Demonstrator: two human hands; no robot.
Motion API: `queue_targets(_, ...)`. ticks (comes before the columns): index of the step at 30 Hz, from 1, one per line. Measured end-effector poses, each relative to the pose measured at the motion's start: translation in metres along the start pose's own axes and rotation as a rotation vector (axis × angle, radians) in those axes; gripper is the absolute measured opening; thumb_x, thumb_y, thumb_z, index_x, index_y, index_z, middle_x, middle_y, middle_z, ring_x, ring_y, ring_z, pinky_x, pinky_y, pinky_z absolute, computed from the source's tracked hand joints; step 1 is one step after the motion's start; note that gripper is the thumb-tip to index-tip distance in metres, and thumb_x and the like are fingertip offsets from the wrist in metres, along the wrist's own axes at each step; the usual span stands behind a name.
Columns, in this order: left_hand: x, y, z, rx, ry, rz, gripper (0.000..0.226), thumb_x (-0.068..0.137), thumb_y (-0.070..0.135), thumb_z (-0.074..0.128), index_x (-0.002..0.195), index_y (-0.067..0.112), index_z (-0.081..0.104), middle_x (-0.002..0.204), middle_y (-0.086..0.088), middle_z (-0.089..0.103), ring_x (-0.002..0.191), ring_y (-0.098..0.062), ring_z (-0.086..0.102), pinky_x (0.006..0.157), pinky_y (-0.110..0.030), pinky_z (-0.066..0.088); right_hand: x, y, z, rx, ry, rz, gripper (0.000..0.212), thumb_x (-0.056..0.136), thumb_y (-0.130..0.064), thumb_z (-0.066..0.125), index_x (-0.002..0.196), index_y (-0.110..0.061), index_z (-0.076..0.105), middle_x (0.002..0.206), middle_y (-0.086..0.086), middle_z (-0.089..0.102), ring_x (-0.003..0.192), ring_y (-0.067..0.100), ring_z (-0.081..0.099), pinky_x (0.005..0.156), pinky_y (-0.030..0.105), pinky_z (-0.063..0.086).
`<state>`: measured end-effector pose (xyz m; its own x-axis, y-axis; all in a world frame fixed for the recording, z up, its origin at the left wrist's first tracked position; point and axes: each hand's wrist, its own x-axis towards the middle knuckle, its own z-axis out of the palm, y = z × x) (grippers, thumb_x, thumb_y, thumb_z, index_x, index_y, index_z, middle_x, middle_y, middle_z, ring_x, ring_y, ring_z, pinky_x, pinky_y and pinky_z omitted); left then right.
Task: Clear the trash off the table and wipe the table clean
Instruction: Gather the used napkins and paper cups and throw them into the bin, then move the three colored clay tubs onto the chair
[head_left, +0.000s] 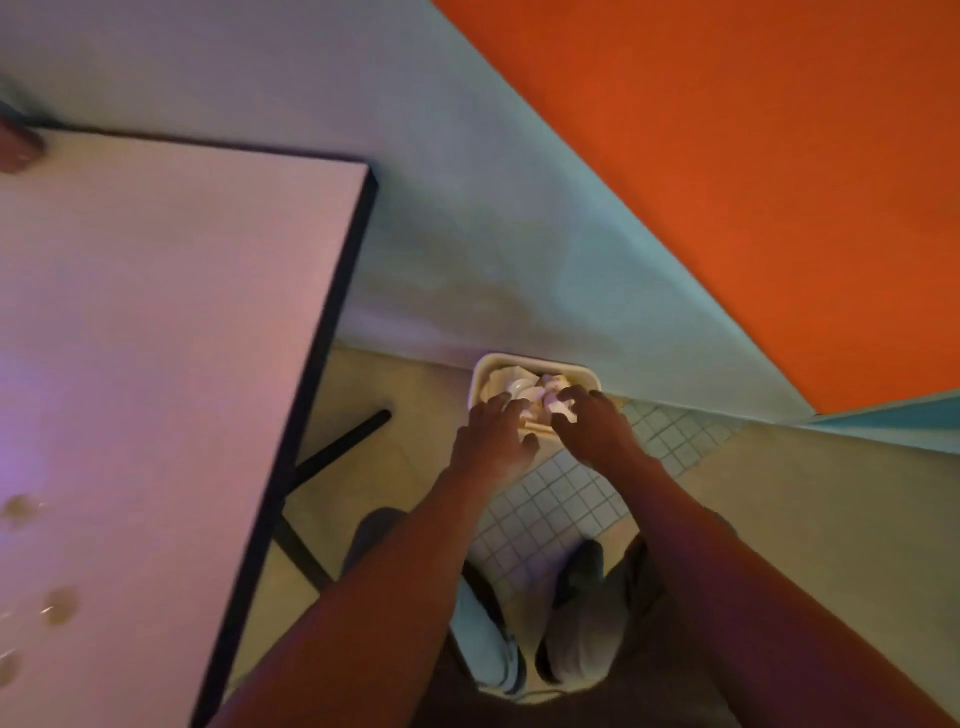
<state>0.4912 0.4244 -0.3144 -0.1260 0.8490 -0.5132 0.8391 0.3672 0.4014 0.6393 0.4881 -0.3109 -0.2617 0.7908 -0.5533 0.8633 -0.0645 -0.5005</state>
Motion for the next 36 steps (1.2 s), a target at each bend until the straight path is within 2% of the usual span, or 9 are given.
queue_targets(7,-0.095,0.031,-0.087,-0.073,0.022,0.002,0.06,0.093,0.04,0.057,0.148,0.029,0.037,0.16,0.003,0.029,0.142,-0.026,0.032,0.107,-0.048,0.043,-0.097,-0.069,-0.073,0.005,0.043,-0.061,0.035,0.092,-0.031,0.06,0.125,-0.023,0.058,0.132,0.009,0.058,0.114,0.035,0.059,0.09,0.04,0.048)
queue_targets(13,-0.164,0.045,-0.155,-0.187,0.092,-0.028,0.06,0.093,0.039,0.057,0.149,0.029,0.037,0.158,0.003,0.032,0.14,-0.025,0.034,0.108,-0.044,0.043,-0.16,-0.119,-0.122,0.021,0.056,-0.119,0.031,0.09,-0.033,0.061,0.12,-0.026,0.059,0.118,0.009,0.062,0.102,0.032,0.062,0.083,0.038,0.049)
queue_targets(19,-0.221,0.049,-0.196,-0.297,0.224,-0.025,0.059,0.094,0.035,0.061,0.148,0.023,0.042,0.153,-0.003,0.039,0.137,-0.027,0.04,0.109,-0.038,0.041,-0.198,-0.159,-0.145,0.02,0.061,-0.16,0.035,0.09,-0.031,0.065,0.124,-0.027,0.059,0.115,0.008,0.061,0.105,0.03,0.061,0.08,0.03,0.041)
queue_targets(23,-0.258,0.04,-0.222,-0.328,0.348,-0.025,0.056,0.094,0.032,0.063,0.146,0.022,0.046,0.15,-0.003,0.043,0.132,-0.028,0.045,0.107,-0.034,0.038,-0.221,-0.193,-0.146,-0.039,0.051,-0.263,0.039,0.089,-0.031,0.064,0.127,-0.03,0.054,0.115,0.006,0.058,0.107,0.031,0.059,0.082,0.035,0.045)
queue_targets(27,-0.289,0.019,-0.236,-0.378,0.388,-0.112,0.059,0.096,0.037,0.06,0.149,0.025,0.04,0.155,0.002,0.035,0.135,-0.025,0.041,0.106,-0.038,0.042,-0.247,-0.224,-0.129,-0.047,0.029,-0.346,0.044,0.089,-0.028,0.066,0.131,-0.028,0.054,0.119,0.005,0.059,0.107,0.03,0.061,0.094,0.038,0.047)
queue_targets(30,-0.31,0.003,-0.239,-0.403,0.408,-0.173,0.057,0.097,0.039,0.058,0.15,0.029,0.038,0.156,0.004,0.033,0.138,-0.023,0.039,0.106,-0.04,0.042,-0.258,-0.24,-0.114,-0.057,-0.024,-0.38,0.046,0.088,-0.033,0.064,0.133,-0.032,0.05,0.113,-0.002,0.055,0.109,0.029,0.06,0.099,0.048,0.044)
queue_targets(31,-0.318,-0.002,-0.238,-0.405,0.417,-0.186,0.055,0.098,0.04,0.057,0.149,0.031,0.039,0.156,0.004,0.033,0.138,-0.022,0.039,0.106,-0.041,0.043,-0.261,-0.245,-0.109,-0.064,-0.043,-0.393,0.048,0.089,-0.032,0.064,0.135,-0.03,0.049,0.116,-0.001,0.055,0.112,0.03,0.06,0.098,0.047,0.045)
queue_targets(34,-0.34,-0.012,-0.234,-0.416,0.443,-0.222,0.052,0.099,0.041,0.055,0.148,0.032,0.04,0.155,0.003,0.034,0.137,-0.023,0.041,0.105,-0.041,0.044,-0.27,-0.257,-0.097,-0.108,-0.051,-0.463,0.051,0.092,-0.03,0.062,0.141,-0.025,0.047,0.135,0.002,0.054,0.123,0.025,0.055,0.093,0.03,0.04)
queue_targets(36,-0.352,-0.017,-0.232,-0.42,0.462,-0.265,0.052,0.099,0.042,0.055,0.148,0.032,0.04,0.156,0.004,0.034,0.138,-0.021,0.04,0.105,-0.04,0.043,-0.276,-0.268,-0.093,-0.119,-0.074,-0.509,0.05,0.093,-0.029,0.062,0.141,-0.024,0.047,0.138,0.002,0.054,0.124,0.023,0.054,0.088,0.026,0.036)
